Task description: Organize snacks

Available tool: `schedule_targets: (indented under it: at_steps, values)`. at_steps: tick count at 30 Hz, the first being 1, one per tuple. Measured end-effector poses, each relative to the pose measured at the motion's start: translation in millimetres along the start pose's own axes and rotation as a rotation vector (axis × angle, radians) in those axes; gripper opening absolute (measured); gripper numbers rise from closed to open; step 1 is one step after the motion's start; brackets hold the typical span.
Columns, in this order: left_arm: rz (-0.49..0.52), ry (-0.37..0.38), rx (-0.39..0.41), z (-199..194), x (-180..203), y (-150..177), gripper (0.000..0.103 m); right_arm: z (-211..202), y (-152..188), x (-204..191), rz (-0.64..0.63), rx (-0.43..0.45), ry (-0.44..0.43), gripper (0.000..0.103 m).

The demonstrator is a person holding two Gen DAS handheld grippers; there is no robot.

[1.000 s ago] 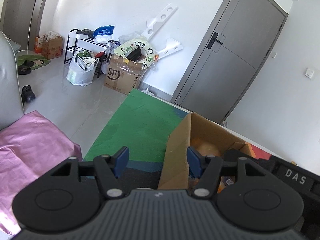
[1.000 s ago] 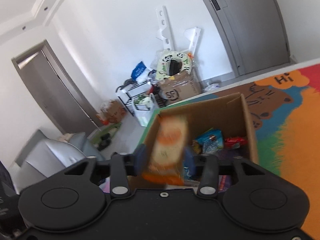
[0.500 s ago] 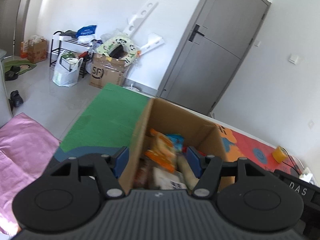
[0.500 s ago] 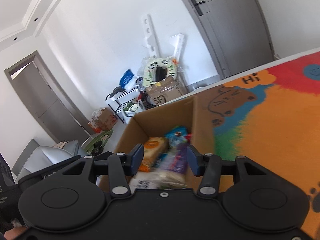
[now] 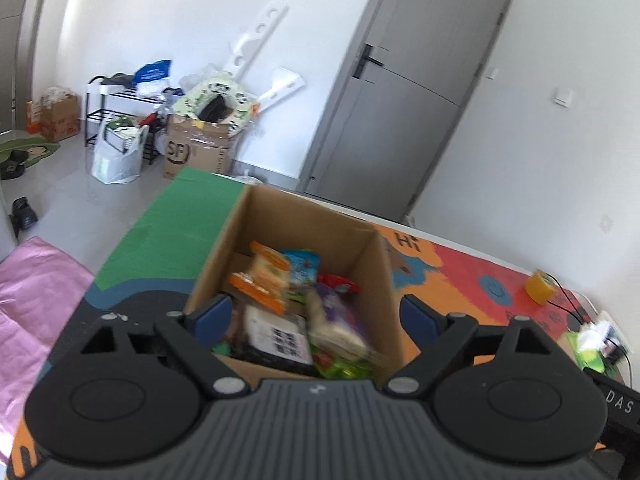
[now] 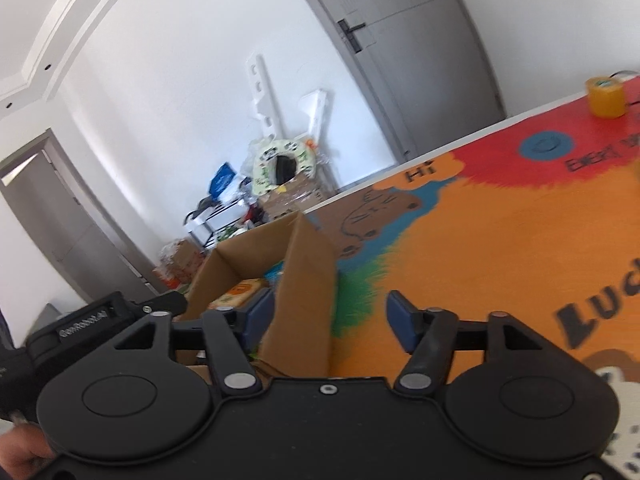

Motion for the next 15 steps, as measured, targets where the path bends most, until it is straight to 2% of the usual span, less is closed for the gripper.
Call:
schedule_targets:
  at_steps: [9,11,15]
  values:
    - [0.071,0.043,0.003,-20.1,29.7,10.7,0.098,-48.3,-2.2,27.2,0.011,0.071,0.053,0.099]
    - [0.088,0.053,0.005,-25.4,35.0,12.7,0.099,-57.1,-3.9,28.0,-0.009,0.084,0.061,0.103]
    - [0.122,0.078,-0.005,-33.4,47.2,17.8,0.099,-71.6,-4.3,29.7,-0.017,0.097,0.074,0.103]
Point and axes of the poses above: each gripper's, at about its wrist camera, not at the fingertips, and z roughly the way its jaws point, x to its right, y to its underside, the point moved 2 cm from there along z, roughly the way its jaws point, and after that the axes turned 1 degree about -y, right-handed, at the moved point
